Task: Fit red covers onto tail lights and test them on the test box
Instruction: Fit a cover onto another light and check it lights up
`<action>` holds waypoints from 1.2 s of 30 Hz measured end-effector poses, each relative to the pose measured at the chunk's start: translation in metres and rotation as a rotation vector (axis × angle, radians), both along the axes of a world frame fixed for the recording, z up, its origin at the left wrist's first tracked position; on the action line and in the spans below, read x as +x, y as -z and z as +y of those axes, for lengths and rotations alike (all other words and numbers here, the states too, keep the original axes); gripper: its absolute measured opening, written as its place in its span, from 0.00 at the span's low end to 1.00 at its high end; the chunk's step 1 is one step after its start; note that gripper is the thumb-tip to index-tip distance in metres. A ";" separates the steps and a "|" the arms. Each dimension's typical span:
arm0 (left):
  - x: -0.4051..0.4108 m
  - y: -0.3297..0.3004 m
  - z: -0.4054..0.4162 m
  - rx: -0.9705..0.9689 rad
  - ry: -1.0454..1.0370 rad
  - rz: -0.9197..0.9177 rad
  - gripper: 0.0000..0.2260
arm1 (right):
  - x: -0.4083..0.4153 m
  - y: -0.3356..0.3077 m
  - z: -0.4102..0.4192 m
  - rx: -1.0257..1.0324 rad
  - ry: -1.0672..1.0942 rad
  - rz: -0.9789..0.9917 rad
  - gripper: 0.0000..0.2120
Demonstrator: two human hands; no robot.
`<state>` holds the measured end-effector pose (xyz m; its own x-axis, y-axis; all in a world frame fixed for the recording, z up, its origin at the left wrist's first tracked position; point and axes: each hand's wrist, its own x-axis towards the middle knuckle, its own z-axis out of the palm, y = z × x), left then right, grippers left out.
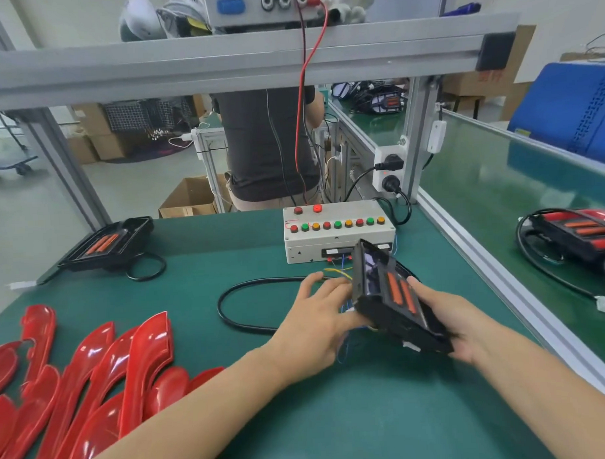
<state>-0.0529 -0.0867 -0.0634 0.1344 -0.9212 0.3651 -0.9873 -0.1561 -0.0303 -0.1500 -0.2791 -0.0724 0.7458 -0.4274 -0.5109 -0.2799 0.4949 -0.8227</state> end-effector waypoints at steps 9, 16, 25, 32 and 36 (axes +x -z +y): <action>0.058 -0.010 0.051 0.113 0.046 -0.326 0.11 | -0.005 -0.002 -0.014 -0.288 -0.148 0.069 0.18; 0.081 -0.023 0.061 0.185 -0.277 0.321 0.18 | 0.000 0.002 -0.010 -0.186 -0.098 0.058 0.17; 0.006 -0.018 0.008 0.166 -0.004 0.138 0.18 | 0.005 -0.001 0.003 0.088 -0.002 -0.032 0.17; -0.014 -0.002 -0.001 0.074 0.229 -0.384 0.17 | 0.004 -0.002 -0.012 0.233 0.096 -0.167 0.26; -0.018 0.006 -0.010 0.304 0.106 -0.307 0.29 | 0.006 -0.008 -0.005 0.125 0.066 -0.106 0.17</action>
<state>-0.0706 -0.0966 -0.0690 -0.0387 -0.9957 0.0838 -0.9354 0.0066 -0.3535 -0.1440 -0.2843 -0.0643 0.7708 -0.4153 -0.4830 -0.1586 0.6093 -0.7769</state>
